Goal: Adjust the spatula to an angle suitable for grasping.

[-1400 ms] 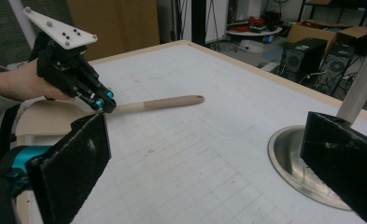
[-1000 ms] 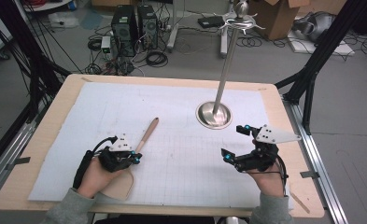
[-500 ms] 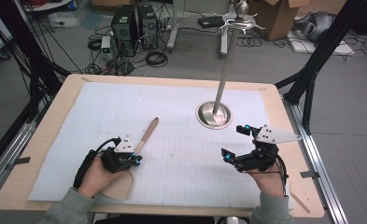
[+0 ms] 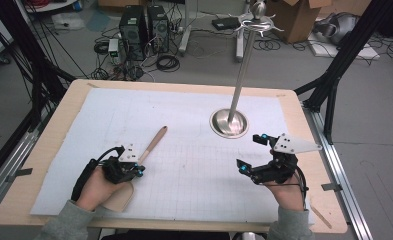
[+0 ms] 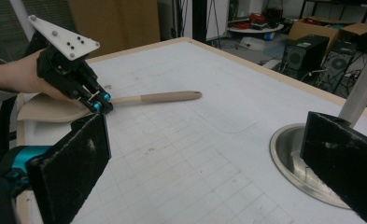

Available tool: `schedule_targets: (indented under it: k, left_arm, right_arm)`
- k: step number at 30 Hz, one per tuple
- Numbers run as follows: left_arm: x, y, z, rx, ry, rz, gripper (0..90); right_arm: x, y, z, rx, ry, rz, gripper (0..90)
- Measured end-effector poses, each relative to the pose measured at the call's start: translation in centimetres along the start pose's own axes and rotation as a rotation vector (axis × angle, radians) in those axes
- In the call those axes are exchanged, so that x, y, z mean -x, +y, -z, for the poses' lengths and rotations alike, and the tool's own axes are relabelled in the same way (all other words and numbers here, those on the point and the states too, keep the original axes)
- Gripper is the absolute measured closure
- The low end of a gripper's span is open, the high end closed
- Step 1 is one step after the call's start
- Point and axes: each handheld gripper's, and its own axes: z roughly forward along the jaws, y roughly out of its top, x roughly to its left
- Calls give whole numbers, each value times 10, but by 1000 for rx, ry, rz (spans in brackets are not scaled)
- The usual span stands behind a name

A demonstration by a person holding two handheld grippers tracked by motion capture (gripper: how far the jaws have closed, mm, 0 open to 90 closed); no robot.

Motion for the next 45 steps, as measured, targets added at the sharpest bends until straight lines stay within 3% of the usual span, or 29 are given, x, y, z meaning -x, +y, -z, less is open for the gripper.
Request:
schedule_targets:
  k: [12,30,33,40,45]
  left_arm:
    - [-18,-12,10,21,26,65,897]
    - [-23,-20,17,7,44,82,897]
    - [-23,-21,20,31,25,90,896]
    - [-28,-14,28,82,34,105,897]
    - [-36,-9,26,113,52,146,897]
  right_arm:
    - [0,0,-1,-4,-1,8,8]
    - [-1,0,-2,-11,2,0,8]
    - [-1,0,-3,-13,2,3,7]
    - [0,0,-2,-8,0,4,8]
    - [0,0,-2,-9,3,4,8]
